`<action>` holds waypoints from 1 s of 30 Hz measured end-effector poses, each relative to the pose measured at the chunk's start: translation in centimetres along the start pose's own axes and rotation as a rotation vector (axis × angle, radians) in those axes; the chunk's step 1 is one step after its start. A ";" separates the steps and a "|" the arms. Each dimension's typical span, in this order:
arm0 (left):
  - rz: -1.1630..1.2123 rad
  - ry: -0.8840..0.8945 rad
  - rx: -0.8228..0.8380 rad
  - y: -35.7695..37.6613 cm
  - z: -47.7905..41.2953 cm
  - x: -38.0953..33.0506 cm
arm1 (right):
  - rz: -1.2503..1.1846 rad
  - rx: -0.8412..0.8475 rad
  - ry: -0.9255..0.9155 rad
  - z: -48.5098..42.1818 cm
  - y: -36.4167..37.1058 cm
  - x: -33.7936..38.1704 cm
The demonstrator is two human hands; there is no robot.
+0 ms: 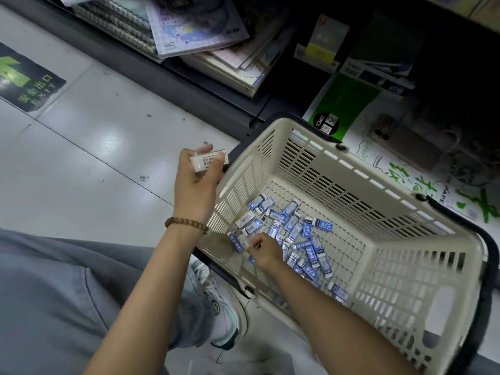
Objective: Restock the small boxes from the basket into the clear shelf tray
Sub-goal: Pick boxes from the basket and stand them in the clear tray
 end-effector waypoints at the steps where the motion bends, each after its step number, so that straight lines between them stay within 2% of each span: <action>1: 0.047 0.028 0.007 0.0 0.0 -0.5 | -0.066 0.004 -0.006 0.2 -0.4 0.1; 4: 0.182 0.066 0.082 0.0 0.3 -1.7 | -0.420 0.025 -0.048 1.4 -3.5 2.3; 6: 0.115 0.061 0.137 0.0 0.5 -2.0 | -0.632 -0.034 -0.121 2.8 -7.6 4.9; 8: 0.043 0.023 0.200 0.4 0.8 -1.9 | -0.721 -0.053 -0.267 4.8 -12.2 8.2; 11: 0.065 -0.073 0.338 1.3 1.0 -1.4 | -0.616 0.078 -0.507 8.3 -16.6 13.1; 14: 0.079 -0.124 0.458 2.0 1.3 -1.3 | -0.445 0.210 -0.700 11.1 -17.5 17.1; 17: 0.177 -0.191 0.496 2.2 1.5 -1.4 | -0.340 0.182 -0.765 11.6 -17.0 19.2; 19: 0.228 -0.213 0.532 2.4 1.7 -1.5 | -0.369 0.139 -0.755 11.0 -16.3 19.7; 21: 0.160 -0.149 0.533 2.3 1.7 -1.8 | -0.471 0.126 -0.733 10.0 -15.8 19.5; 23: 0.155 -0.132 0.437 1.5 1.1 -1.7 | -0.621 0.131 -0.660 8.1 -15.3 18.2; 25: 0.195 -0.150 0.305 0.3 0.2 -1.4 | -0.691 0.112 -0.476 5.4 -14.0 15.3; 28: 0.249 -0.189 0.163 -0.6 -0.7 -0.5 | -0.347 0.134 -0.161 1.0 -9.3 9.2; 30: 0.260 -0.235 0.140 -0.1 -0.7 0.6 | -0.173 0.195 -0.041 -1.0 -5.6 5.7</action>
Point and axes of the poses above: each hand's wrist, its own z-axis away from the middle knuckle, its own y-axis out of the palm, x = y × z, the point moved 5 cm from there along -z, towards the middle knuckle, and after that the axes turned 4 degrees about x, right-handed, at the moved point
